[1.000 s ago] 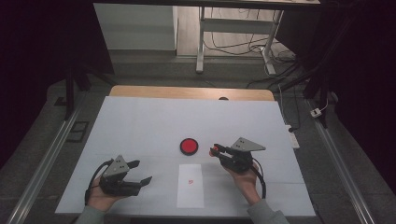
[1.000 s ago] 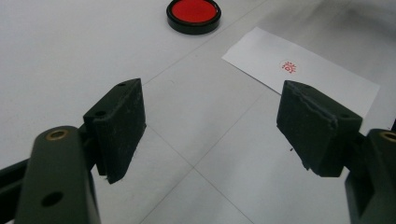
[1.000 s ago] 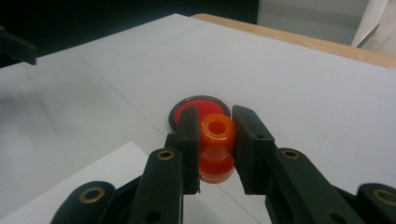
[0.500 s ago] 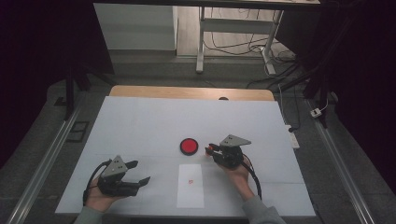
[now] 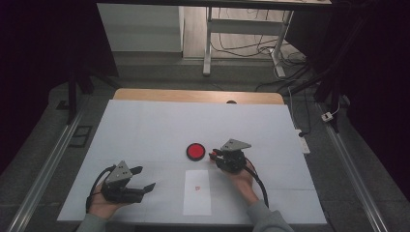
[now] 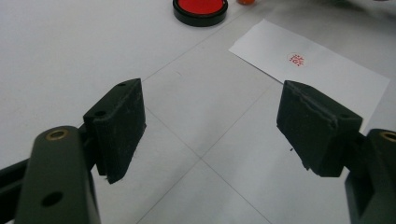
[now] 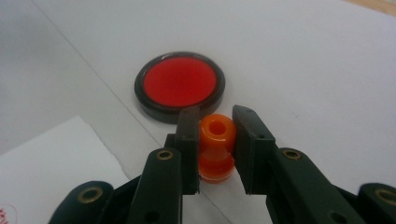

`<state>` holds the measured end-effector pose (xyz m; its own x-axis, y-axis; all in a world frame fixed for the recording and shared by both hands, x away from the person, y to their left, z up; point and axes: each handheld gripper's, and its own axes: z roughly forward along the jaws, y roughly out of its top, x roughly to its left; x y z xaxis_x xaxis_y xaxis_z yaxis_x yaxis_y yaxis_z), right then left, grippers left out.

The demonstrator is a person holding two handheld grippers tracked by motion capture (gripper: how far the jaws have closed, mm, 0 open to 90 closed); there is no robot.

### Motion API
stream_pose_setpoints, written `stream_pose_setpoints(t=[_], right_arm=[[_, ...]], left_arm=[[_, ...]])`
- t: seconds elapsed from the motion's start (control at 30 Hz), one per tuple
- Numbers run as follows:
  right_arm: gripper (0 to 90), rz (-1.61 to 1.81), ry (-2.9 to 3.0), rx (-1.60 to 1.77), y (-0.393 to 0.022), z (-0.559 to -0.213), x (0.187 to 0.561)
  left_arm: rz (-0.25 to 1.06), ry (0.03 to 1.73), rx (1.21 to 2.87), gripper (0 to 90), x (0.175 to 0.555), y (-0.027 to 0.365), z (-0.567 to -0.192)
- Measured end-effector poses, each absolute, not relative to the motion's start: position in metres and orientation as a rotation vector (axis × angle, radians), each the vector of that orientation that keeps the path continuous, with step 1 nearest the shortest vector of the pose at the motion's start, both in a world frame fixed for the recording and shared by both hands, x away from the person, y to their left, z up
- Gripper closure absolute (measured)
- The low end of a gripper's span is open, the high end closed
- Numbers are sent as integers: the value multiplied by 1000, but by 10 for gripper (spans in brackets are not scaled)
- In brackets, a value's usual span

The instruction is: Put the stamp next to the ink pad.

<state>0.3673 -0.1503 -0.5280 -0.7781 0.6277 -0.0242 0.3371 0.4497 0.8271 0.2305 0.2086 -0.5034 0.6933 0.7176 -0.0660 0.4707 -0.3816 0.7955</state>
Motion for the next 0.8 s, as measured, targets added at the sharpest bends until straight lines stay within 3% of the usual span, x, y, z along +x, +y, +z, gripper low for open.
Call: stream_pose_setpoints(t=[0.23, 0.43, 0.8], right_arm=[[716, 1222, 2394, 839, -147, -530, 367], [550, 1246, 2374, 868, -150, -527, 367], [498, 1317, 2324, 864, -161, -511, 361]], left_arm=[[367, 912, 2056, 240, 231, 208, -504], [367, 910, 2057, 240, 231, 208, -504], [362, 913, 2060, 239, 232, 209, -504]])
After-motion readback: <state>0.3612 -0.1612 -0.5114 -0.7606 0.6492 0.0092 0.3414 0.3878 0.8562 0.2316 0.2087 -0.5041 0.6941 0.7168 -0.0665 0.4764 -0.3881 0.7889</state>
